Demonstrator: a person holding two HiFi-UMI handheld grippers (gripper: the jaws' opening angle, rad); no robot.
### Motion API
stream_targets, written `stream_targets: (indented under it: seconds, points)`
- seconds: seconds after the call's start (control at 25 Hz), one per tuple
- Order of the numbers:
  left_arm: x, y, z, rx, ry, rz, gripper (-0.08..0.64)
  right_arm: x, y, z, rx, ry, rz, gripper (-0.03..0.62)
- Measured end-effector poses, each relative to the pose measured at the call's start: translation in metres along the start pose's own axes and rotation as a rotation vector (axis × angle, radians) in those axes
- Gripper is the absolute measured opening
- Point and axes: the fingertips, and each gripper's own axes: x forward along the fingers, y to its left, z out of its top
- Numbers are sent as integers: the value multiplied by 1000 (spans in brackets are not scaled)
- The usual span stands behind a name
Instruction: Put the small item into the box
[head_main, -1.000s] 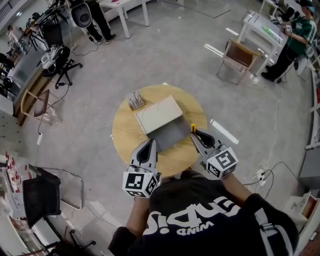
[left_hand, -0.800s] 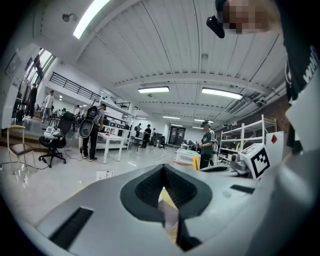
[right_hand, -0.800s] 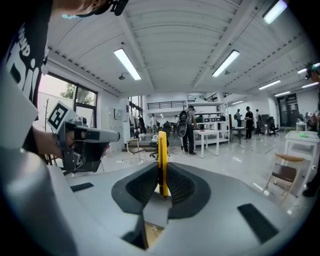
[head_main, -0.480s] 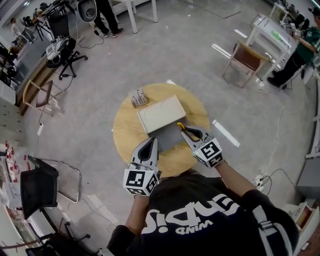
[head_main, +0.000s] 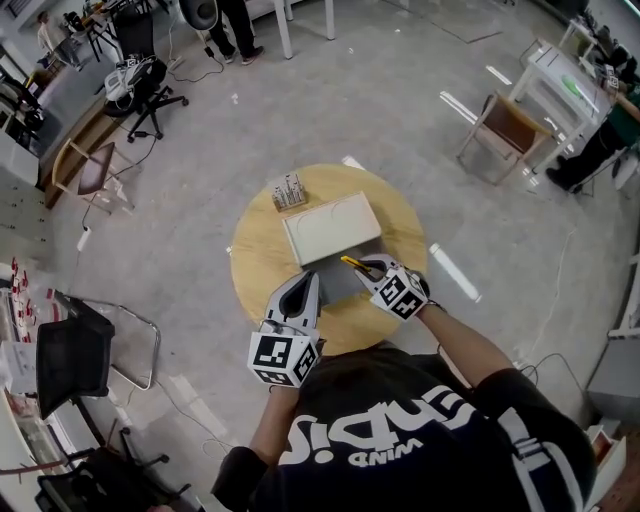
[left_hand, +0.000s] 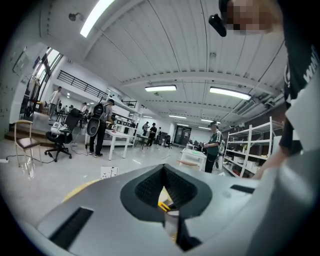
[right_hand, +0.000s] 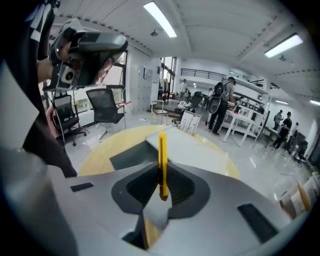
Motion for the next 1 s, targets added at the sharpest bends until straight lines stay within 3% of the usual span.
stream_targets:
  seconds: [0.28,0.52,0.8,1.0]
  points:
    - [-2,14,-1,-6,13,38,9,44,10,-28,-108,161,101,44]
    - [-3,20,-4,-15,24,67,9,71,15,-57,-104,298,160,44]
    - [-5,28,-5,-20,26,97,9,88,20,-71,-153,394,204,44]
    - [-7,35,-3,-23,25,110,9,94,20,-63,-170,408,223,44]
